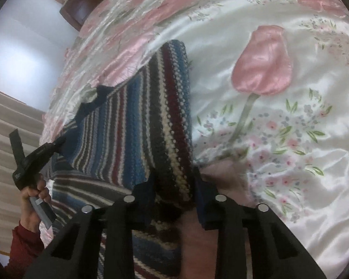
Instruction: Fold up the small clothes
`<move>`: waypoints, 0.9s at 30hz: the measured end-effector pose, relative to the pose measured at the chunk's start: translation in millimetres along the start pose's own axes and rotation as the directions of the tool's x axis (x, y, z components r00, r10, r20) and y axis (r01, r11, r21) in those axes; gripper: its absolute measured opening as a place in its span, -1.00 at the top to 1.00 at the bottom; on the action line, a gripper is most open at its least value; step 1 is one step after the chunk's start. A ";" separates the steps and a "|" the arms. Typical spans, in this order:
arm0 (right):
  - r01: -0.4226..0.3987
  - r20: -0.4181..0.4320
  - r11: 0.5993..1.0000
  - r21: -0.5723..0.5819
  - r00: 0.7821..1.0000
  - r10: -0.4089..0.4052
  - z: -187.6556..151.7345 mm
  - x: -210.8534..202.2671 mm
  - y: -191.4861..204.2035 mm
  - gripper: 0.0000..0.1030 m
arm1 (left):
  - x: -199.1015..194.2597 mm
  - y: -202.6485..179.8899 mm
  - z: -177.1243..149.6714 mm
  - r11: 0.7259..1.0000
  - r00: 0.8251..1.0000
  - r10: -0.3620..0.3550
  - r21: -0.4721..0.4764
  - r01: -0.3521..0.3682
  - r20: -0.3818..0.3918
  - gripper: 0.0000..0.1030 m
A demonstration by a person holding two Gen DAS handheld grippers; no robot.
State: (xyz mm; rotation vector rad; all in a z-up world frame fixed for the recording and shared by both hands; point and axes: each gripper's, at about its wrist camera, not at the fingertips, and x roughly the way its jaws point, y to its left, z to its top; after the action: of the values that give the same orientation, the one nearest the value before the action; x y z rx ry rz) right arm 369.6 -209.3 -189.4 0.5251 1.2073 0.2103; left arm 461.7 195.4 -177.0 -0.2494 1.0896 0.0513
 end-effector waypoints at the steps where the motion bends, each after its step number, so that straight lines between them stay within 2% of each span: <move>1: 0.005 -0.001 1.000 0.004 1.000 -0.005 -1.9 -0.1 -2.1 0.46 | 4.5 2.2 -2.8 1.000 1.000 0.006 0.001 -0.006 -0.010 0.82; 4: 0.014 -0.005 1.000 0.004 1.000 -0.014 -6.4 3.4 -6.5 0.46 | 20.3 10.3 -11.6 0.999 0.998 0.034 0.013 -0.033 -0.059 0.77; 6: 0.024 -0.003 1.000 -0.002 1.000 -0.024 -6.9 5.9 -5.2 0.46 | 24.9 19.8 -16.1 0.999 0.997 0.034 0.000 -0.034 -0.076 0.65; 8: 0.031 -0.004 0.999 -0.020 0.999 -0.031 -6.6 4.0 -0.2 0.35 | 20.6 29.8 -16.2 0.999 0.996 0.053 -0.009 -0.054 -0.075 0.49; 9: 0.048 0.002 0.998 -0.030 0.999 -0.048 -7.7 -1.3 4.2 0.23 | 15.6 35.3 -15.0 0.998 0.995 0.067 -0.017 -0.068 -0.075 0.46; 10: 0.072 0.013 0.996 -0.050 0.997 -0.071 -8.4 -7.0 9.7 0.20 | 9.4 40.2 -13.5 0.997 0.995 0.077 -0.027 -0.079 -0.070 0.46; 13: 0.126 0.082 0.983 -0.131 0.990 -0.116 -9.9 -24.6 35.6 0.20 | -20.0 47.4 -7.9 0.998 0.999 0.040 -0.048 -0.040 -0.008 0.45; 15: 0.098 0.099 0.983 -0.153 0.992 -0.083 -8.4 -30.9 53.1 0.19 | -32.1 34.5 -5.2 1.000 1.000 0.010 -0.017 -0.010 0.000 0.42; 17: 0.064 0.085 0.983 -0.173 0.995 -0.050 -6.4 -26.6 69.6 0.19 | -34.5 14.1 -5.5 0.998 0.998 -0.059 0.009 0.059 -0.015 0.35; 19: 0.086 0.064 0.975 -0.207 0.995 -0.074 -6.7 -13.2 83.7 0.19 | -26.5 -6.1 -9.3 0.995 0.995 -0.094 0.035 0.096 -0.044 0.34; 22: 0.115 0.018 0.973 -0.201 0.993 -0.114 -8.6 11.0 84.5 0.19 | -6.1 -20.7 -17.5 0.994 0.994 -0.073 0.069 0.079 -0.082 0.34; 25: 0.125 -0.004 0.976 -0.180 0.992 -0.128 -13.6 26.6 71.7 0.23 | 22.0 -19.0 -28.0 0.996 0.988 -0.034 0.072 0.045 -0.153 0.37; 27: 0.115 0.001 0.979 -0.170 0.993 -0.116 -15.6 29.6 66.4 0.23 | 29.4 -12.6 -32.8 0.996 0.988 -0.049 0.065 0.060 -0.149 0.34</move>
State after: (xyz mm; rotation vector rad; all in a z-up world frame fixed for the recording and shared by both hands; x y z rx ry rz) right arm 373.5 -135.1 -185.3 0.3049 1.2119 0.2145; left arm 448.8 173.4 -215.0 -0.2227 1.2285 -0.0547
